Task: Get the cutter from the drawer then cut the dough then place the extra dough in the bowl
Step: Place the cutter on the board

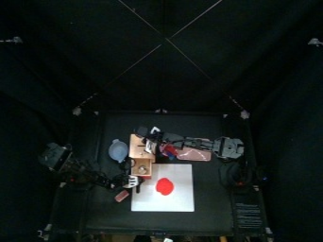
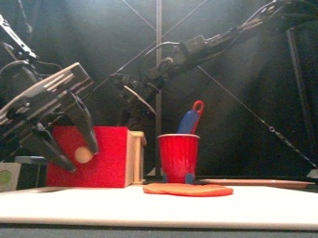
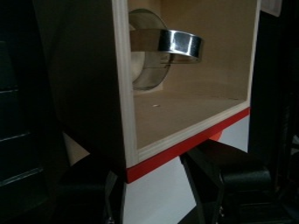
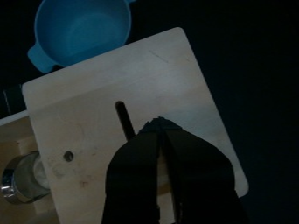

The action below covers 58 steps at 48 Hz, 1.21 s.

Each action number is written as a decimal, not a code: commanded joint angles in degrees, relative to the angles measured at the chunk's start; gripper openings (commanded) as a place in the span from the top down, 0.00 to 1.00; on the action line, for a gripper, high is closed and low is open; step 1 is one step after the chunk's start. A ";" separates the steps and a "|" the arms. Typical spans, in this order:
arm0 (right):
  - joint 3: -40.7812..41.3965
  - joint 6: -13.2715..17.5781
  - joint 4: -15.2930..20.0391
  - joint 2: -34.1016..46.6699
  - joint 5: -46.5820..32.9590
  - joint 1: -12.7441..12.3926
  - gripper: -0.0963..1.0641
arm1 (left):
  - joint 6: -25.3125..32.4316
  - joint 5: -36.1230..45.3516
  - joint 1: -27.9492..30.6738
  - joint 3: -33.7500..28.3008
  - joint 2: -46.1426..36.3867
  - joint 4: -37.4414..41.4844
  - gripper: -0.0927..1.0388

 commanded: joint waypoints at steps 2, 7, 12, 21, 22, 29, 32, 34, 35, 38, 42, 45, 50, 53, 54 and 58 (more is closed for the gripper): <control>0.26 -0.09 -0.09 0.00 0.88 0.09 0.88 | 0.18 -0.18 -0.09 -1.49 -1.23 0.62 0.22; -0.09 -0.09 -0.09 0.00 0.88 0.09 0.88 | 0.26 -0.09 -0.70 -1.58 -2.46 0.70 0.22; -0.44 -0.09 -0.09 -0.09 0.88 0.00 0.88 | 0.26 -0.09 -1.41 -1.41 -4.39 1.14 0.22; -1.41 -0.18 -0.09 -0.26 0.88 0.18 0.88 | 0.18 -0.79 -2.64 -0.18 -7.56 2.11 0.22; -1.49 -0.18 -0.09 -0.26 0.88 0.18 0.88 | 0.18 -0.70 -2.72 0.18 -7.82 2.02 0.22; -1.67 -0.18 -0.09 -1.05 1.58 0.53 0.88 | 0.79 -0.79 -3.43 2.02 -10.90 2.55 0.22; -1.67 -0.26 -0.09 -1.85 2.46 0.79 0.88 | 0.97 -0.79 -3.78 2.99 -12.74 3.87 0.23; -1.67 -0.35 -0.09 -2.81 3.34 0.88 0.88 | 0.97 -0.88 -3.96 4.04 -14.68 5.63 0.23; -1.67 -0.44 -0.09 -3.25 3.69 0.97 0.88 | 0.79 -1.05 -3.96 4.66 -15.91 6.94 0.23; -1.49 -0.62 -0.09 -4.92 4.92 1.32 0.86 | 0.62 -1.32 -3.96 6.06 -18.54 9.76 0.23; -1.05 -0.79 -0.09 -6.86 6.24 1.85 0.85 | 0.44 -1.93 -3.96 8.09 -22.24 13.80 0.23; -0.53 -0.97 0.00 -8.61 6.86 2.64 0.83 | 0.53 -1.93 -3.87 9.84 -24.87 17.31 0.23; 0.26 -1.05 0.00 -10.37 6.94 4.31 0.75 | 0.62 -1.49 -3.60 12.30 -27.95 22.32 0.23; 0.79 -1.05 0.18 -10.90 7.03 5.54 0.69 | 0.44 -1.32 -3.43 13.62 -29.18 25.14 0.23; 0.97 -1.05 0.26 -10.99 7.03 6.06 0.66 | 0.44 -1.23 -3.34 14.24 -29.71 26.28 0.23; 1.76 -0.79 0.18 -11.34 7.21 8.17 0.54 | 0.44 -1.14 -2.81 15.82 -30.67 28.83 0.23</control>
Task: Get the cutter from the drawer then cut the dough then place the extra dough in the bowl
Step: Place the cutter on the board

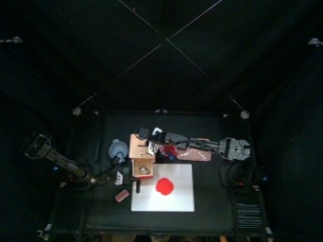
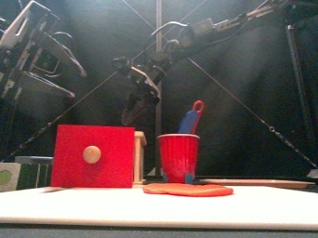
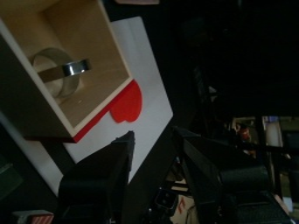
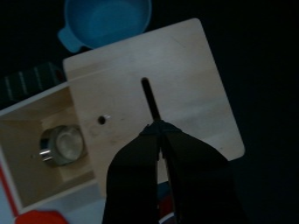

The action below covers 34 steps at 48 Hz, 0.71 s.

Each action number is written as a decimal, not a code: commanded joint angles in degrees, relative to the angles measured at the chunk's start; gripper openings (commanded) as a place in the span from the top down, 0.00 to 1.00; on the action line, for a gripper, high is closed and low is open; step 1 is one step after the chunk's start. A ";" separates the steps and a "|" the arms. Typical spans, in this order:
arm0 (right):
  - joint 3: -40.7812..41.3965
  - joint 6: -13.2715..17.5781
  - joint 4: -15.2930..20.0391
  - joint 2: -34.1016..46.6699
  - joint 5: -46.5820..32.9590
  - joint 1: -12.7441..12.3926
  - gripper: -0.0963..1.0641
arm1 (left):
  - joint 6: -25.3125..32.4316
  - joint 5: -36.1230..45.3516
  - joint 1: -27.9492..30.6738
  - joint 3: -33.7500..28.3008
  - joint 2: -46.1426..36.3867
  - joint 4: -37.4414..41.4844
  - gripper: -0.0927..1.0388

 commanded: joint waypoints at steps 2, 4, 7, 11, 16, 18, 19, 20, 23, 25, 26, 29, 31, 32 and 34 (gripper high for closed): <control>0.44 0.26 0.26 -2.90 -0.26 3.34 0.48 | 0.09 0.00 1.05 1.76 -1.67 4.83 0.23; 0.88 0.62 0.09 -2.90 -0.53 4.39 0.42 | 0.09 0.00 1.41 2.46 -1.85 5.45 0.23; 1.41 0.70 -0.09 -2.81 -0.79 5.63 0.35 | 0.09 0.00 1.93 3.34 -2.02 6.06 0.23; 1.76 0.79 -0.09 -2.81 -1.32 6.68 0.30 | 0.09 0.09 2.46 4.39 -2.20 6.42 0.23; 2.11 0.79 0.18 -2.81 -2.55 7.73 0.30 | 0.18 0.09 2.81 5.45 -2.46 6.42 0.23; 2.11 0.88 0.00 -2.64 -3.08 8.26 0.30 | 0.18 0.09 2.72 5.71 -2.64 6.50 0.23; 2.20 0.88 0.00 -2.55 -3.08 8.44 0.30 | 0.18 0.09 2.72 5.89 -2.72 6.50 0.23; 2.11 0.88 0.00 -2.46 -3.08 8.61 0.30 | 0.26 0.00 2.72 6.06 -2.90 6.50 0.23; 2.11 0.97 -0.09 -2.02 -3.08 8.79 0.30 | 0.26 0.09 2.81 6.42 -3.25 6.50 0.23; 2.02 0.97 -0.09 -1.58 -3.08 8.79 0.30 | 0.26 0.09 2.90 6.59 -3.43 6.50 0.23; 1.93 0.97 -0.09 -1.49 -3.16 8.79 0.30 | 0.26 0.09 2.99 6.68 -3.43 6.42 0.23; 1.76 0.97 -0.09 -1.14 -3.08 8.70 0.30 | 0.18 0.09 3.16 6.77 -3.60 6.42 0.23; 1.67 0.88 -0.09 -0.97 -3.16 8.53 0.30 | 0.26 0.09 3.34 6.86 -3.60 6.50 0.23; 1.67 0.88 -0.09 -0.88 -3.34 8.53 0.29 | 0.26 0.09 3.43 6.77 -3.60 6.50 0.23; 1.67 0.88 0.00 -0.62 -3.43 8.53 0.29 | 0.26 0.09 3.43 6.86 -3.60 6.59 0.23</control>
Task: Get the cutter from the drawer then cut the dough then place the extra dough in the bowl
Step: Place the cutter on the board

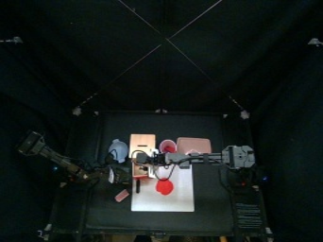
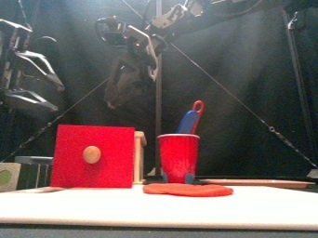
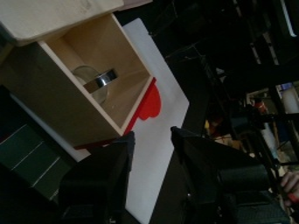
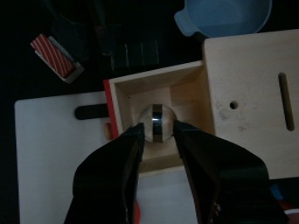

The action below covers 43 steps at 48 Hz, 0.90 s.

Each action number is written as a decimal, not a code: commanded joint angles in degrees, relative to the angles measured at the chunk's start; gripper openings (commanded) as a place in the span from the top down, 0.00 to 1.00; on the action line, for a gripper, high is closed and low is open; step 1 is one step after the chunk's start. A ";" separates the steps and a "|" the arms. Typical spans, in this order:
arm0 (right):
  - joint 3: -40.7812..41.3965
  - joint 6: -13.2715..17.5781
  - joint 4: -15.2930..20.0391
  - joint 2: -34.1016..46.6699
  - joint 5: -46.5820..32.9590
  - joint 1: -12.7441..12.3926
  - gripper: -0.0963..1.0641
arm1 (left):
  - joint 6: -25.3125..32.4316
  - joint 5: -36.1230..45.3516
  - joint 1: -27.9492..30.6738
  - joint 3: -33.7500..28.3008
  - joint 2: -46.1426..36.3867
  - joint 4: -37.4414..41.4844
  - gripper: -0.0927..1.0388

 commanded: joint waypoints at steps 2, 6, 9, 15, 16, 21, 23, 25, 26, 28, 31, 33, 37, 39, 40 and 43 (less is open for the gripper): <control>-1.23 -0.09 0.18 -0.44 -0.88 -0.18 0.28 | 0.18 -0.18 0.35 -0.62 0.00 0.44 0.23; -1.23 -0.09 0.00 0.18 -0.97 -0.09 0.28 | 0.09 -0.18 0.35 -0.62 0.00 0.44 0.23; -1.32 -0.09 0.00 0.35 -0.97 -0.18 0.28 | 0.09 -0.18 0.44 -0.53 0.00 0.44 0.23; -1.32 -0.09 0.00 0.79 -1.23 -0.26 0.28 | 0.09 -0.18 0.62 -0.53 -0.09 0.44 0.23; -1.32 -0.09 0.00 0.97 -1.23 -0.35 0.27 | 0.09 -0.18 0.62 -0.53 0.00 0.44 0.23; -1.32 -0.18 0.00 1.67 -1.49 -0.44 0.24 | 0.09 -0.18 0.70 -0.35 -0.09 0.44 0.23; -1.32 -0.18 0.00 1.93 -1.67 -0.53 0.23 | 0.09 -0.26 0.79 -0.35 0.00 0.44 0.23; -1.41 -0.09 0.00 2.11 -1.93 -0.53 0.22 | 0.00 -0.18 0.88 -0.26 0.00 0.44 0.23; -1.41 -0.09 0.00 2.29 -2.02 -0.44 0.21 | 0.00 -0.18 0.79 -0.26 0.00 0.44 0.23; -1.41 -0.09 0.00 2.55 -2.02 -0.53 0.21 | 0.09 -0.26 0.88 -0.26 0.00 0.44 0.23; -1.32 -0.18 0.00 2.81 -2.02 -0.53 0.21 | 0.09 -0.26 0.97 -0.26 0.00 0.44 0.23; -1.41 -0.26 -0.09 2.99 -2.02 -0.53 0.21 | 0.09 -0.18 1.05 -0.18 0.00 0.44 0.23; -1.41 -0.26 -0.44 3.60 -2.02 -0.53 0.21 | 0.09 -0.18 1.14 -0.09 -0.09 0.44 0.23; -1.41 -0.09 -0.79 4.04 -2.02 -0.53 0.21 | 0.00 -0.18 1.32 -0.09 0.00 0.44 0.23; -1.41 -0.09 -0.97 4.31 -2.02 -0.53 0.21 | 0.09 -0.18 1.32 -0.09 0.00 0.44 0.23; -1.49 -0.09 -1.23 4.75 -1.93 -0.53 0.21 | 0.09 -0.18 1.49 -0.09 0.00 0.44 0.23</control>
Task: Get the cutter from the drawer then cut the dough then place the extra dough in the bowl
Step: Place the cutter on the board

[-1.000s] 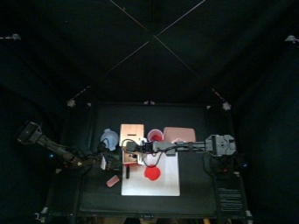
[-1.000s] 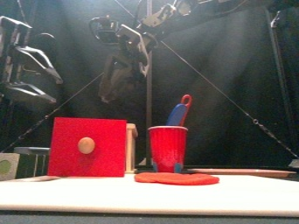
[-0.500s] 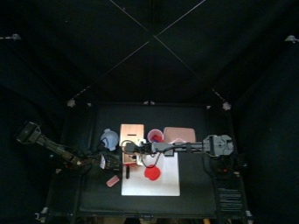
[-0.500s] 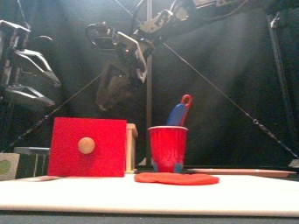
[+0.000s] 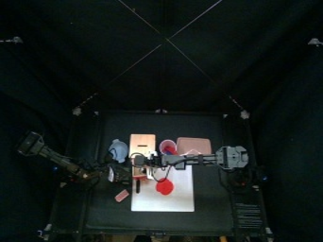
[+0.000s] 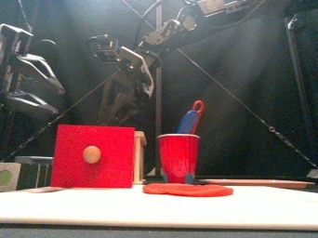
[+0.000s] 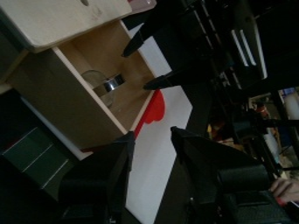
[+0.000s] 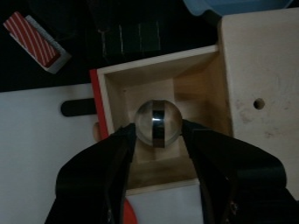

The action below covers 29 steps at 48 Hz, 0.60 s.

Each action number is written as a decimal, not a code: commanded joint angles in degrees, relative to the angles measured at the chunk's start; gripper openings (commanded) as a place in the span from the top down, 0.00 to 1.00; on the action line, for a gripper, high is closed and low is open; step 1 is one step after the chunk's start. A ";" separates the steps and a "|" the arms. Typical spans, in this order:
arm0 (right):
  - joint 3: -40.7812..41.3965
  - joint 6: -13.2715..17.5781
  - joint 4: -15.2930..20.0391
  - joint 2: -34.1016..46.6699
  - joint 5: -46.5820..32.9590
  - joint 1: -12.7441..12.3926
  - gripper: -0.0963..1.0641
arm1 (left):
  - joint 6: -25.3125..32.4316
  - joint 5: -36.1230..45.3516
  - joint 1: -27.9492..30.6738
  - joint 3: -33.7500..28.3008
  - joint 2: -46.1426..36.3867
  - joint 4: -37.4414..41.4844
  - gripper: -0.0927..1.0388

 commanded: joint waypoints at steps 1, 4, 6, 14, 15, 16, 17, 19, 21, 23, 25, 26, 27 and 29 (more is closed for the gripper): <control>-1.41 0.09 -0.44 -0.44 -0.26 -0.26 0.21 | 0.18 -0.18 0.35 -0.70 0.09 0.35 0.23; -1.49 0.00 -0.53 -0.09 -0.35 -0.26 0.21 | 0.18 -0.18 0.53 -0.70 0.09 0.35 0.23; -1.49 0.00 -0.53 0.26 -0.35 -0.26 0.21 | 0.18 -0.18 0.62 -0.70 0.09 0.35 0.23; -1.49 0.00 -1.23 0.88 -0.18 -0.26 0.22 | 0.18 -0.26 0.79 -0.70 0.09 0.35 0.23; -1.49 0.09 -1.41 0.88 -0.18 -0.26 0.23 | 0.18 -0.18 0.79 -0.70 0.09 0.35 0.23; -1.49 0.09 -1.58 0.88 -0.18 -0.26 0.23 | 0.18 -0.18 0.79 -0.70 0.09 0.35 0.23; -1.49 0.00 -1.76 0.97 -0.18 -0.26 0.25 | 0.18 -0.18 0.88 -0.70 0.00 0.35 0.23; -1.49 0.00 -2.11 0.97 -0.18 -0.26 0.27 | 0.18 -0.18 0.88 -0.70 0.09 0.35 0.23; -1.49 0.09 -2.46 0.97 -0.18 -0.26 0.30 | 0.18 -0.18 0.97 -0.70 0.00 0.35 0.23; -1.49 0.09 -2.46 1.05 -0.18 -0.26 0.35 | 0.09 -0.18 0.97 -0.70 0.09 0.35 0.23; -1.49 0.09 -2.46 0.97 -0.26 -0.26 0.37 | 0.18 -0.18 1.05 -0.70 0.00 0.35 0.23; -1.58 0.09 -2.46 1.05 -0.35 -0.18 0.38 | 0.18 -0.18 1.14 -0.70 0.09 0.35 0.23; -1.58 0.09 -2.46 0.97 -0.26 -0.26 0.39 | 0.18 -0.18 1.23 -0.70 0.09 0.35 0.23; -1.76 0.09 -2.46 0.97 -0.35 -0.26 0.40 | 0.18 -0.26 1.32 -0.70 0.09 0.35 0.23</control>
